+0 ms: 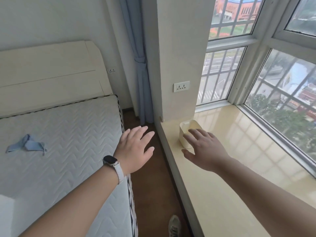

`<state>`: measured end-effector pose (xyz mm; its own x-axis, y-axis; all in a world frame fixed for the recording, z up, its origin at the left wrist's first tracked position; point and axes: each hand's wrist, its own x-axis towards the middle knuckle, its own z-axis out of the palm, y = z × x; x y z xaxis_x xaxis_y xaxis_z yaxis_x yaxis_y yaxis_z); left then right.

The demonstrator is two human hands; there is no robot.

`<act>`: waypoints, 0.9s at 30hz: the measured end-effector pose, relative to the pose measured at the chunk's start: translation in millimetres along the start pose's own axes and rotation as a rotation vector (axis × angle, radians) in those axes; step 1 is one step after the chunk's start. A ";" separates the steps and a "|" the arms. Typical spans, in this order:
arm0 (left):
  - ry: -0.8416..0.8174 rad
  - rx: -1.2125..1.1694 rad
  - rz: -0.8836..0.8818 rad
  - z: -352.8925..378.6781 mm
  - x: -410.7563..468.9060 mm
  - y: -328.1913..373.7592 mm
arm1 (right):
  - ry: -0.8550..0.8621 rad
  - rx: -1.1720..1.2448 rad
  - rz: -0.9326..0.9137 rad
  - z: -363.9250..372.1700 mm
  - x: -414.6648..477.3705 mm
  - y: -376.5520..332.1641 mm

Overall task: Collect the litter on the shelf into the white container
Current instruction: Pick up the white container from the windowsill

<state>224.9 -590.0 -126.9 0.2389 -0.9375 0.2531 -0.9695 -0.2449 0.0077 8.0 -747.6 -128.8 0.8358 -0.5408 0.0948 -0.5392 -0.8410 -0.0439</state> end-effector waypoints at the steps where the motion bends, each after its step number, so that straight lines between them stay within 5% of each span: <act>1: -0.007 0.012 -0.002 1.9 14.3 -4.9 | -0.005 0.001 -0.011 1.7 15.0 6.0; 10: -0.003 0.059 -0.005 20.6 138.0 -21.5 | 0.032 0.014 -0.049 3.0 119.9 59.0; 27: -0.212 -0.085 0.244 105.6 303.5 35.2 | -0.018 0.047 0.364 41.1 122.6 166.9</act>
<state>269.1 -909.3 -152.0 -0.0036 -0.9987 0.0503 -0.9985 0.0064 0.0548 24.7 -954.9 -165.4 0.5920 -0.8046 0.0475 -0.7966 -0.5930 -0.1175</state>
